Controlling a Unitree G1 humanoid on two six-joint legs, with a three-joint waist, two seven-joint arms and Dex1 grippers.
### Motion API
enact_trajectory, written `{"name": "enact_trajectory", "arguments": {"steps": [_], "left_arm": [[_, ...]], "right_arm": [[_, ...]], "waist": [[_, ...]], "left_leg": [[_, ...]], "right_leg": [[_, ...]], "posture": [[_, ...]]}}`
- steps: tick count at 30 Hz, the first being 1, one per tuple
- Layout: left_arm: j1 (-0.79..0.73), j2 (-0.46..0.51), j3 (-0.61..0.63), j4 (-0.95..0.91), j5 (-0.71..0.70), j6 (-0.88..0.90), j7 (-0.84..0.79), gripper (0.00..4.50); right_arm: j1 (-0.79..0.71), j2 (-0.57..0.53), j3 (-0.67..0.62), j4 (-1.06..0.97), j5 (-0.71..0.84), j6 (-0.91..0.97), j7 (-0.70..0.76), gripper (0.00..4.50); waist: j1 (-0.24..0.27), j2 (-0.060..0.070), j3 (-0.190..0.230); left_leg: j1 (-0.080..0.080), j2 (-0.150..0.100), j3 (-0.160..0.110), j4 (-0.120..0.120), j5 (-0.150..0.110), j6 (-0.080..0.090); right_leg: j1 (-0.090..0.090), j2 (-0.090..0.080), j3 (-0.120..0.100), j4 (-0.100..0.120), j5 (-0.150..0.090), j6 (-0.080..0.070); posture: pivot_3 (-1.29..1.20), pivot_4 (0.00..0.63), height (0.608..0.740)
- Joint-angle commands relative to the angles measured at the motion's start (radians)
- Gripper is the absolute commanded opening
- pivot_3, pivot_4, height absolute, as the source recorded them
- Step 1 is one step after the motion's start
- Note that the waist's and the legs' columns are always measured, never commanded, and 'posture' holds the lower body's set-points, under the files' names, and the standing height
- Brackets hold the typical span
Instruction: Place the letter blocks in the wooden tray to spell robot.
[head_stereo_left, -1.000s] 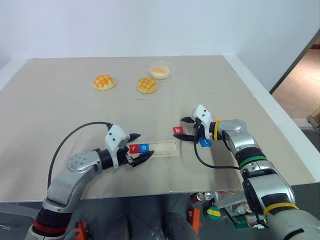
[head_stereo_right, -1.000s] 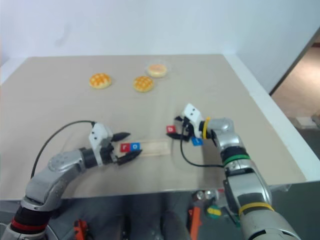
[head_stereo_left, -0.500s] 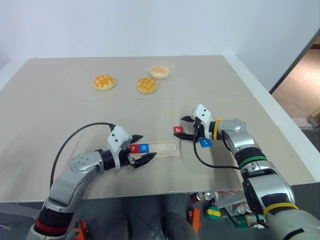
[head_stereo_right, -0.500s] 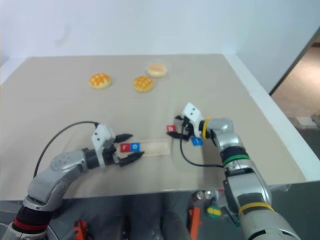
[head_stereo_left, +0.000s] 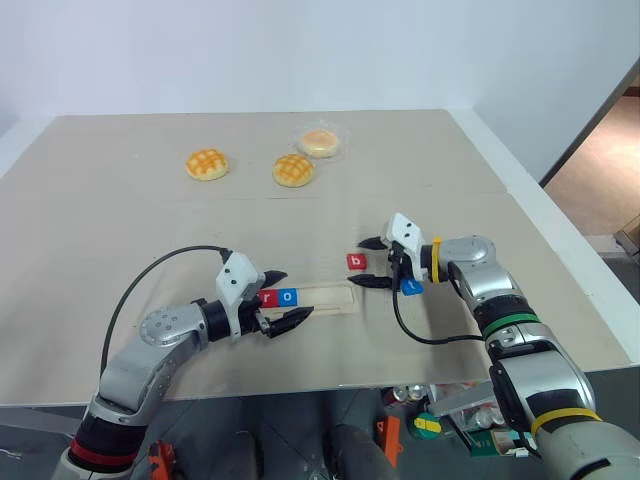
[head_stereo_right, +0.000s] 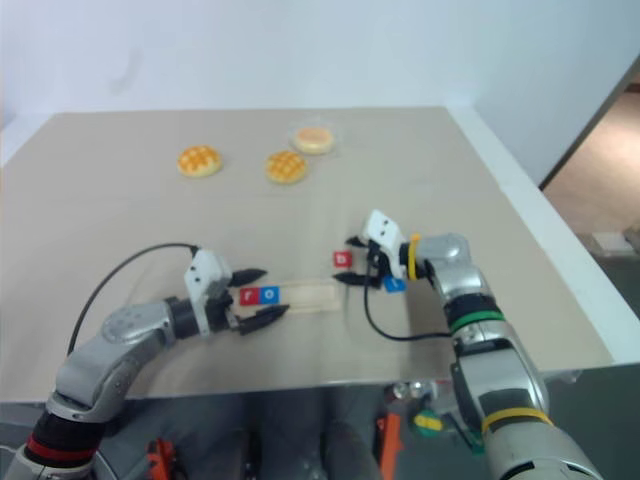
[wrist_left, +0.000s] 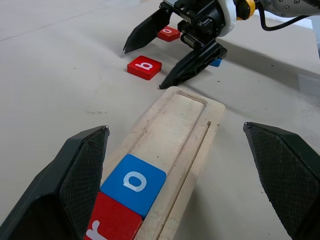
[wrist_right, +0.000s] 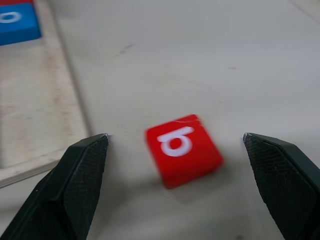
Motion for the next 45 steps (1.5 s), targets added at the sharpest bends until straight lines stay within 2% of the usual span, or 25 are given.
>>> {"name": "enact_trajectory", "arguments": {"steps": [1, 14, 24, 26, 33, 42, 45], "left_arm": [[-0.008, 0.009, 0.002, -0.014, 0.003, -0.023, -0.01, 4.47], [0.007, 0.004, 0.001, -0.023, 0.006, -0.014, 0.0, 4.47], [0.007, 0.008, -0.001, -0.025, 0.008, -0.011, 0.003, 4.47], [0.006, 0.009, -0.002, -0.024, 0.009, -0.012, 0.002, 4.5], [0.008, 0.011, 0.003, -0.023, 0.008, -0.009, 0.002, 4.5], [0.003, 0.008, -0.005, -0.015, 0.014, -0.017, -0.003, 4.5], [0.015, 0.0, 0.018, -0.016, 0.027, -0.02, 0.032, 4.5]], "right_arm": [[-0.013, -0.019, 0.017, -0.046, 0.0, -0.001, 0.084, 4.24], [-0.071, -0.008, 0.006, 0.071, -0.022, -0.037, 0.045, 4.24], [-0.08, 0.011, -0.019, 0.118, -0.007, 0.05, -0.013, 4.24], [-0.084, 0.014, -0.024, 0.124, -0.007, 0.061, -0.022, 3.79], [-0.087, 0.011, -0.042, 0.085, 0.017, 0.095, -0.002, 1.36], [-0.074, 0.018, -0.031, 0.071, 0.009, 0.087, -0.008, 1.28], [-0.073, 0.006, -0.055, -0.051, 0.04, 0.128, -0.021, 1.28]], "waist": [[0.0, 0.0, 0.0], [0.0, 0.0, 0.001], [0.0, 0.0, 0.001], [0.0, 0.0, 0.001], [0.0, 0.0, 0.001], [0.0, 0.0, 0.001], [-0.001, 0.0, 0.001]], "left_leg": [[0.0, 0.0, 0.0, 0.0, 0.0, 0.0], [0.0, 0.0, 0.0, 0.0, 0.0, 0.0], [0.0, 0.0, 0.0, 0.0, 0.0, 0.0], [0.0, 0.0, 0.0, 0.0, 0.0, 0.0], [0.0, 0.0, 0.0, 0.0, 0.0, 0.0], [0.0, 0.0, 0.0, 0.0, 0.0, 0.0], [0.0, 0.0, 0.0, 0.0, 0.0, 0.0]], "right_leg": [[0.0, 0.0, 0.0, 0.0, 0.0, 0.0], [0.0, 0.0, 0.0, 0.0, 0.0, 0.0], [0.0, 0.0, 0.0, -0.001, 0.0, 0.0], [0.0, 0.0, 0.0, -0.001, 0.001, 0.0], [0.0, 0.0, 0.0, -0.001, 0.0, 0.0], [0.0, 0.0, 0.0, -0.001, 0.0, 0.0], [0.0, 0.0, 0.0, -0.001, 0.0, 0.0]], "posture": [[0.0, 0.15, 0.74], [0.0, 0.15, 0.74], [0.0, 0.15, 0.74], [0.0, 0.15, 0.74], [0.0, 0.15, 0.74], [0.0, 0.15, 0.74], [0.0, 0.15, 0.74]]}}
